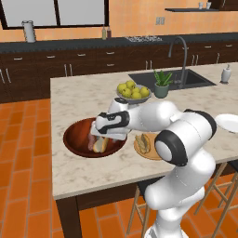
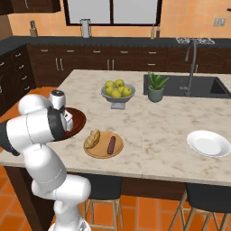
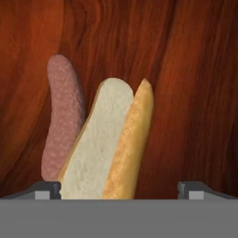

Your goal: Place one bun and one sausage from the bowl on each plate.

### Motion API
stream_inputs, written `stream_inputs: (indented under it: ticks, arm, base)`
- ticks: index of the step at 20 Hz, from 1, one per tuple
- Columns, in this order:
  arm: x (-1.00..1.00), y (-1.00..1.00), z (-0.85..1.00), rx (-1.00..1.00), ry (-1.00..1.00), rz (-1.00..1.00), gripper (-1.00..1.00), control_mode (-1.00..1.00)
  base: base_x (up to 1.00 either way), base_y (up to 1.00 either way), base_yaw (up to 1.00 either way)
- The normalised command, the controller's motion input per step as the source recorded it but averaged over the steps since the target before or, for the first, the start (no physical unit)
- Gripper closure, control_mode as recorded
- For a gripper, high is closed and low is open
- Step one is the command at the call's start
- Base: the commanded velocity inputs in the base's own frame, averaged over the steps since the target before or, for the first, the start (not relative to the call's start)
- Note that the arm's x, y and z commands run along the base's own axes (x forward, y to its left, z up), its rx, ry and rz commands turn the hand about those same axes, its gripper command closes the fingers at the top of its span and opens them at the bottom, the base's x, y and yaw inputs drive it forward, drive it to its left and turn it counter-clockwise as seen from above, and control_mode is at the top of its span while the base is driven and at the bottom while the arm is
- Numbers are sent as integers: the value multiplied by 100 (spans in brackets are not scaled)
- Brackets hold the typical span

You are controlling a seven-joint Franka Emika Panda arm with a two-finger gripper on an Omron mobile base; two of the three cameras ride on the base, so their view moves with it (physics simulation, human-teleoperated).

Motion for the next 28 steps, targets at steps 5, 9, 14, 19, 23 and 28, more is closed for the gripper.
stream_inputs:
  ticks: [5,9,14,19,23,28]
  arm:
    - [0,-1,-10,0,5,0,-100,-100]
    - [6,8,0,0,7,0,-100,-100]
    - [5,1,-12,0,7,0,-100,-100]
    - [0,0,-9,0,1,0,-100,-100]
    - [0,0,-23,0,0,0,-100,-100]
    - [0,0,-15,0,0,0,100,-100]
  base:
    - [0,0,0]
    - [0,0,0]
    - [0,0,0]
    - [0,0,0]
    - [0,0,0]
    - [0,0,0]
